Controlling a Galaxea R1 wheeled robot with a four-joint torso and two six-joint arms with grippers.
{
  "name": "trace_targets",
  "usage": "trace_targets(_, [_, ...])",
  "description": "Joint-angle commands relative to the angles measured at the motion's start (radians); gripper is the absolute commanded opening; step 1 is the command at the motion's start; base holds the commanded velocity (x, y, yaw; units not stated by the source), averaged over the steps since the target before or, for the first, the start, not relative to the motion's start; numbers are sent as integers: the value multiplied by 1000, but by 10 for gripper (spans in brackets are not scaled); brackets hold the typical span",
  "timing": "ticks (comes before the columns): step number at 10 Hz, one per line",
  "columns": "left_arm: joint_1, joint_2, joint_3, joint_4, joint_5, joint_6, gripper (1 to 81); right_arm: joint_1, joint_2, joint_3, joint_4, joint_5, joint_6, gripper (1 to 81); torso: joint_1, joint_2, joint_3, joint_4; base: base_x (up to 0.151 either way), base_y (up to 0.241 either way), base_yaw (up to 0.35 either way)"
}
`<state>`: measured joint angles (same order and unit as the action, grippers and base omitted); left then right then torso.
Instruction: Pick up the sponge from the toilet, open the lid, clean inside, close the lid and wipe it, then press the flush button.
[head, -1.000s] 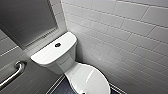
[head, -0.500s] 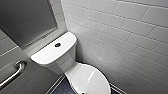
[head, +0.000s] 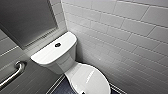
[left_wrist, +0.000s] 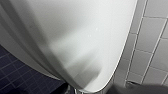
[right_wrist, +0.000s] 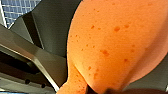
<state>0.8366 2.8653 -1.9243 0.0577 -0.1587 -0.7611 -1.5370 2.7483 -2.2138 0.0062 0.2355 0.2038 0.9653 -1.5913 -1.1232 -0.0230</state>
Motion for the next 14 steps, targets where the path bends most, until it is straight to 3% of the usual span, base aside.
trace_targets(1, [-162, 11, 71, 51, -151, 14, 811, -24, -14, 22, -17, -81, 2, 10, 0, 0, 0, 0, 0, 0, 0])
trace_targets(8, [-162, -93, 223, 80, -238, 14, 811, -24, -11, 20, -17, -79, -6, 10, 0, 0, 0, 0, 0, 0, 0])
trace_targets(12, [-162, -136, 281, 83, -262, 14, 811, -22, -10, 23, -20, -81, -7, 10, 0, 0, 89, 0, 0, 0, 0])
trace_targets(13, [-162, -138, 283, 85, -262, 14, 811, -22, -10, 23, -18, -81, -7, 10, 0, 0, 55, 0, 0, 0, 0])
trace_targets(14, [-162, -139, 283, 85, -269, 14, 811, -22, -10, 23, -18, -81, -7, 10, 0, 0, 65, 0, 0, 0, 0])
